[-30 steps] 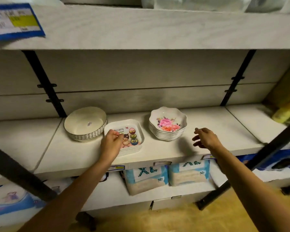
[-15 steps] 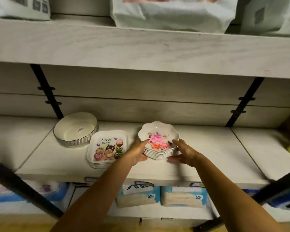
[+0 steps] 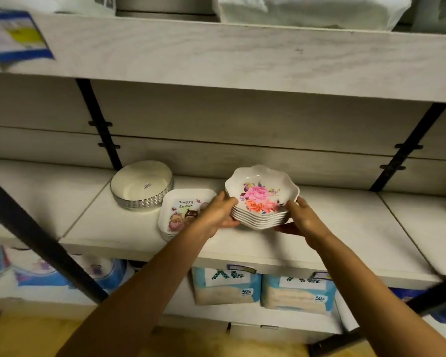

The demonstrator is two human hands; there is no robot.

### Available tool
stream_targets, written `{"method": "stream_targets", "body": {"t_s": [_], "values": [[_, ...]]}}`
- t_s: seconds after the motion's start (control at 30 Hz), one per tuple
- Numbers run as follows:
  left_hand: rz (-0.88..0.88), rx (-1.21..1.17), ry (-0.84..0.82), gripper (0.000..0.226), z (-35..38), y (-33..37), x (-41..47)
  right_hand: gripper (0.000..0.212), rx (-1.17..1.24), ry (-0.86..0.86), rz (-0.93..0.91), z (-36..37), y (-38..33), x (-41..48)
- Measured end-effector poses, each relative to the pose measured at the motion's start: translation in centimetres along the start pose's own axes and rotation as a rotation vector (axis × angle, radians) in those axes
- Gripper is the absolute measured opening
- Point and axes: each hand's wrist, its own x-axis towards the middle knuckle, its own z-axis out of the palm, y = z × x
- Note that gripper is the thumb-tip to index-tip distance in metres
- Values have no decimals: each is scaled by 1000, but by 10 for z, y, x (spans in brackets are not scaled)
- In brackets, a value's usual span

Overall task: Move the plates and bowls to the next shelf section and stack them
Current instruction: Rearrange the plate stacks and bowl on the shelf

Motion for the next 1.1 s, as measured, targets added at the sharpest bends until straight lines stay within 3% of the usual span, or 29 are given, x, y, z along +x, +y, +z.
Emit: {"method": "stream_targets", "body": {"t_s": [0.13, 0.23, 0.33, 0.5, 0.67, 0.83, 1.1], "values": [[76, 35, 49, 15, -53, 26, -37, 42, -16, -56, -93, 45, -32, -26], [115, 74, 130, 30, -109, 39, -67, 44, -37, -116, -132, 100, -51, -44], [124, 89, 176, 35, -170, 40, -93, 61, -89, -105, -133, 163, -60, -58], [42, 121, 251, 40, -255, 25, -118, 51, -145, -189, -109, 253, -52, -75], [-69, 157, 314, 43, -295, 5, -126, 74, -242, -248, -109, 302, -45, -83], [-103, 232, 284, 39, -312, -17, -121, 43, -364, -274, -78, 316, -40, -84], [-176, 248, 264, 39, -315, -39, -98, 42, -450, -285, -27, 318, -34, -79]]}}
